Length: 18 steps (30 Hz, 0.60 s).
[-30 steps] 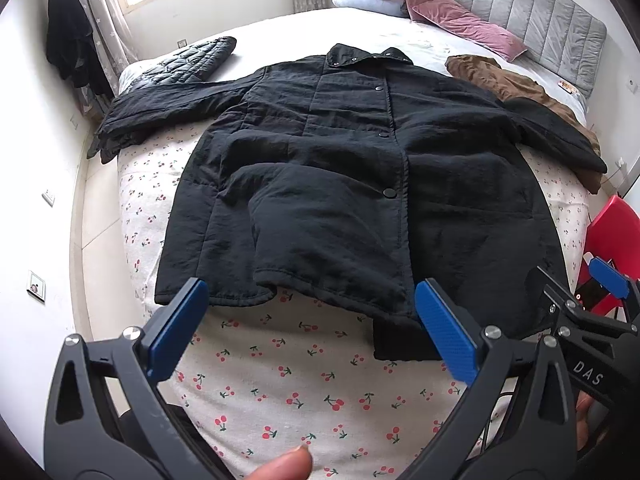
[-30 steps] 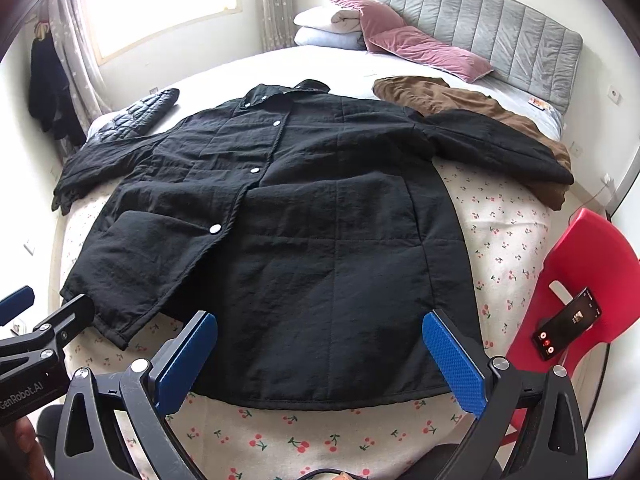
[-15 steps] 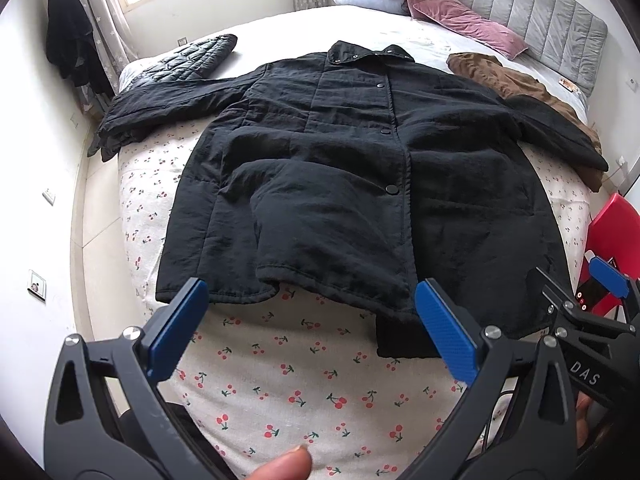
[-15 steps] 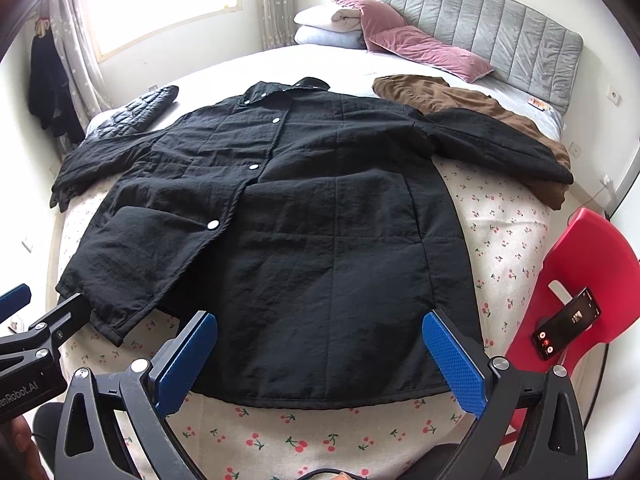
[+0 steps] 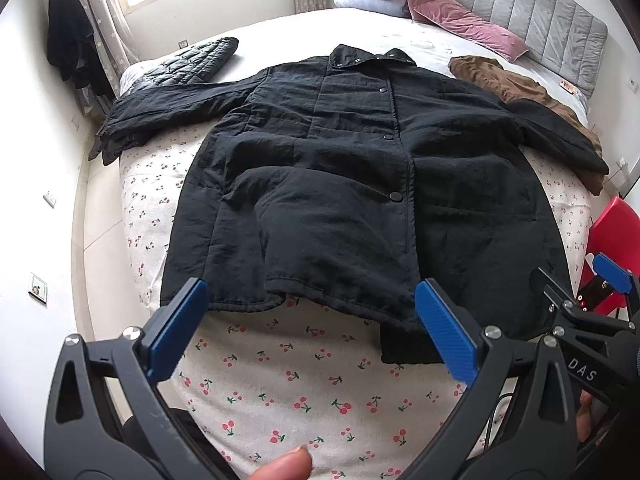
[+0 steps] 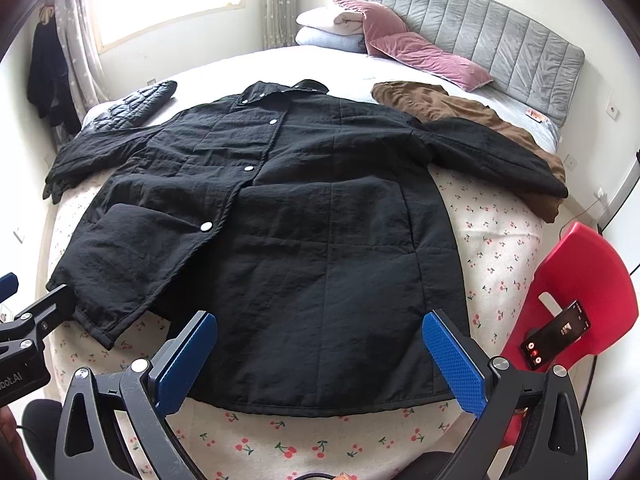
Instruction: Fold large clothes
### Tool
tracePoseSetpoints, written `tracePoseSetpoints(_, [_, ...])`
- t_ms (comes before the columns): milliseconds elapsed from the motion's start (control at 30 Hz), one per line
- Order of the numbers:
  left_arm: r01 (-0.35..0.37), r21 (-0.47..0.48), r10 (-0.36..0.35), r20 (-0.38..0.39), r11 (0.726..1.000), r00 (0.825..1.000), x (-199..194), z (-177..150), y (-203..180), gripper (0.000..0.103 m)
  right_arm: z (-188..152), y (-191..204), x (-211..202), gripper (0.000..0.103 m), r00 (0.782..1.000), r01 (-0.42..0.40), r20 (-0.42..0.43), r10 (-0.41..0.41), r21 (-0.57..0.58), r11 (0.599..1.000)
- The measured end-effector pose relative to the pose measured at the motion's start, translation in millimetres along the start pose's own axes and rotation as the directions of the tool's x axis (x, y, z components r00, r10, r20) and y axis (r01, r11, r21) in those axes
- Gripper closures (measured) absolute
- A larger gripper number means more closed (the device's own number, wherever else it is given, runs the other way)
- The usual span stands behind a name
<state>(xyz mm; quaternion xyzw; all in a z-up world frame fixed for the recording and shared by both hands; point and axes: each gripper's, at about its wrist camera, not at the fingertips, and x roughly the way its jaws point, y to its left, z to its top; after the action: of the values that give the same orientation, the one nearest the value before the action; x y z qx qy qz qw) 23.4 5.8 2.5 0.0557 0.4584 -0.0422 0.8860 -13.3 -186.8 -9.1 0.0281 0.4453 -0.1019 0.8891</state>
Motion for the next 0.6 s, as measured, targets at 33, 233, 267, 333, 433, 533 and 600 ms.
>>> tracePoseSetpoints(33, [0.012, -0.008, -0.012, 0.000, 1.000, 1.000, 1, 1, 1, 0.000, 1, -1, 1, 0.000, 1.000, 0.002, 0.000, -0.002, -0.001, 1.000])
tracePoseSetpoints(233, [0.065, 0.003, -0.065, 0.027, 0.998, 0.998, -1, 7, 9, 0.000, 6, -8, 7, 0.000, 0.999, -0.038, -0.012, 0.038, -0.037, 0.999])
tracePoseSetpoints(267, [0.089, 0.009, -0.090, 0.038, 0.996, 0.995, -2, 10, 14, 0.000, 7, -12, 9, 0.000, 0.998, -0.066, -0.017, 0.066, -0.042, 0.997])
tracePoseSetpoints(333, [0.104, 0.002, -0.104, 0.060, 0.995, 0.993, -3, 15, 22, 0.000, 9, -22, 14, 0.000, 0.996, -0.090, -0.023, 0.089, -0.047, 0.995])
tracePoseSetpoints(433, [0.122, 0.021, -0.123, 0.091, 0.992, 0.988, -2, 27, 41, 0.000, 15, -37, 26, 0.000, 0.995, -0.089, -0.040, 0.087, -0.054, 0.995])
tracePoseSetpoints(533, [0.113, 0.030, -0.115, 0.071, 0.993, 0.991, 8, 39, 68, 0.000, 18, -55, 39, 0.000, 0.992, -0.111, -0.073, 0.106, -0.069, 0.991])
tracePoseSetpoints(600, [0.081, 0.033, -0.082, 0.048, 0.996, 0.995, 21, 46, 93, 0.000, 18, -73, 50, 0.000, 0.987, -0.126, -0.106, 0.119, -0.067, 0.990])
